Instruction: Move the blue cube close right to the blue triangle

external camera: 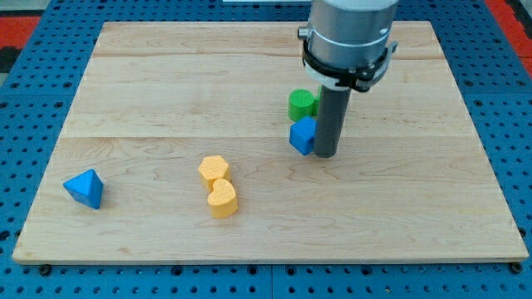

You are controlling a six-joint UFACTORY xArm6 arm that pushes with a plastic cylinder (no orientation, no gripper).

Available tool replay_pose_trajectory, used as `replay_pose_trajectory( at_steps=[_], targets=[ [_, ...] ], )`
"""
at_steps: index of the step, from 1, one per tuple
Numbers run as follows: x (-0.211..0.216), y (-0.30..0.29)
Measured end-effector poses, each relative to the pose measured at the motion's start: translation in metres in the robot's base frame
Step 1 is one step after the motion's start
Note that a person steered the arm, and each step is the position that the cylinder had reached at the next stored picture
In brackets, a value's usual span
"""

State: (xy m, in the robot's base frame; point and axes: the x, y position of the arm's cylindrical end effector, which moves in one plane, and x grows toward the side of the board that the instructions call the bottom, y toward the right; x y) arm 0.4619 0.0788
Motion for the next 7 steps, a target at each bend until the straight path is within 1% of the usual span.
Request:
replay_pose_trajectory(
  at_steps=[1,2,3,4,5,7],
  targets=[
    [-0.023,0.026],
    [-0.027,-0.034],
    [-0.011,-0.103],
    [-0.011,-0.133],
    [-0.007,-0.159],
    [0.034,-0.166]
  ],
)
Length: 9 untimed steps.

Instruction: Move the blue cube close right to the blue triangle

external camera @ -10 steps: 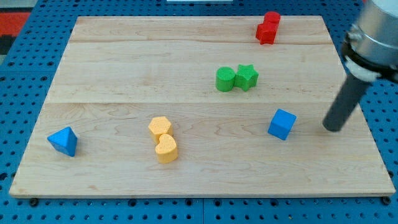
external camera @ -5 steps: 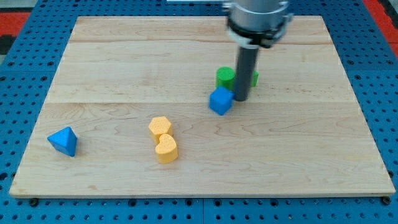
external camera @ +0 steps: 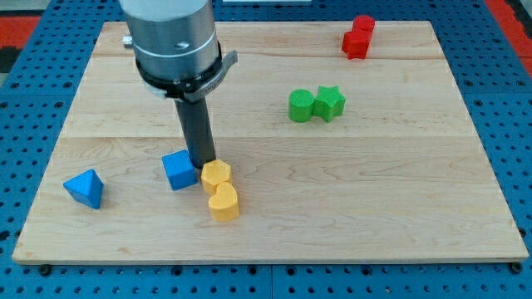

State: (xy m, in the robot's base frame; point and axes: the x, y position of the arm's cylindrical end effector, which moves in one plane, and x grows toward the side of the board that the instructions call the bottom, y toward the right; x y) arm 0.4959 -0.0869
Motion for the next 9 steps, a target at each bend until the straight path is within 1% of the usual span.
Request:
replay_pose_trajectory(
  at_steps=[1,2,3,4,5,9],
  targets=[
    [0.003,-0.043],
    [0.006,-0.068],
    [0.006,-0.068],
    [0.005,-0.082],
    [0.011,-0.075],
    [0.012,-0.083]
  ],
)
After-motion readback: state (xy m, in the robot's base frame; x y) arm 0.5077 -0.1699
